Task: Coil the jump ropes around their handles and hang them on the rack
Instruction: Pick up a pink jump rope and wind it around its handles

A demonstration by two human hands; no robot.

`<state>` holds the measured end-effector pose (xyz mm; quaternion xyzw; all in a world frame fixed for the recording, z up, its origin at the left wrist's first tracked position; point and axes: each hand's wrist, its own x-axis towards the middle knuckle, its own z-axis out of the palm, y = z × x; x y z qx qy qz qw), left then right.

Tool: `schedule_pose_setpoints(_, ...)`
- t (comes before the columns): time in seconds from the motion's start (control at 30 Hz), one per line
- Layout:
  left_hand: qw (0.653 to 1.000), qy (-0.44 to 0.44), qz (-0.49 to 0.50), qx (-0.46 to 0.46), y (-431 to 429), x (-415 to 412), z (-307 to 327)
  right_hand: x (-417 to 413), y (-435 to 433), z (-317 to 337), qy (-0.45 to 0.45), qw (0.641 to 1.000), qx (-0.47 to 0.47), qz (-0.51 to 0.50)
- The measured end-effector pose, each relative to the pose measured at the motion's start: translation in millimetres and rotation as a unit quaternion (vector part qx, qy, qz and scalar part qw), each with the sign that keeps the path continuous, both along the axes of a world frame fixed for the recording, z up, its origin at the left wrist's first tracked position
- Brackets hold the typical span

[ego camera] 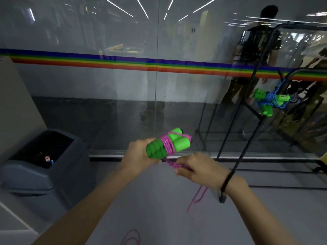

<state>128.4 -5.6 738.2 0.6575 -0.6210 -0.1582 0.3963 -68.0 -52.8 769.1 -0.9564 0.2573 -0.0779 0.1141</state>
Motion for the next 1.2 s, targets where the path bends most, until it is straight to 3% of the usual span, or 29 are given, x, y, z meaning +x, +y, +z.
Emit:
schedule_pose_setpoints(0.13, 0.983, -0.111, -0.135, 0.056, 0, 0, 1, -1, -9, 24, 0.029, 0.999, -0.025, 0.006)
schedule_pose_setpoints(0.23, 0.965, -0.172, -0.190, 0.057, -1, -4, 10, 0, -28, 31, -0.010, 1.000, -0.017, -0.017)
schedule_pose_setpoints(0.33, 0.947, -0.203, -0.244, 0.047, 0, -7, 19, 0, -39, 35, -0.078, 0.994, 0.080, -0.023)
schedule_pose_setpoints(0.47, 0.962, -0.022, -0.269, 0.048, 6, -9, 30, -1, -51, 20, -0.200, 0.939, 0.280, -0.005)
schedule_pose_setpoints(0.57, 0.962, 0.137, -0.236, 0.012, 8, -7, 34, -7, -59, -7, -0.288, 0.868, 0.377, -0.150)
schedule_pose_setpoints(0.63, 0.964, 0.182, -0.194, 0.002, 7, -5, 34, -6, -50, -17, -0.235, 0.886, 0.342, -0.204)
schedule_pose_setpoints(0.7, 0.970, 0.196, -0.146, 0.002, 5, -4, 31, 1, -37, -15, -0.208, 0.919, 0.295, -0.162)
schedule_pose_setpoints(0.8, 0.978, 0.206, -0.035, -0.007, 0, -9, 25, 13, -24, -13, -0.207, 0.936, 0.260, -0.111)
schedule_pose_setpoints(0.9, 0.995, 0.086, 0.055, -0.011, -6, -11, 21, 13, -20, -12, -0.107, 0.979, 0.145, -0.095)
schedule_pose_setpoints(1.0, 0.998, -0.021, 0.064, 0.005, -9, -9, 18, 12, -15, -1, -0.025, 0.996, 0.036, -0.075)
schedule_pose_setpoints(1.2, 0.977, -0.209, -0.018, 0.048, -5, -10, 21, 7, -16, 15, 0.048, 0.999, -0.005, -0.024)
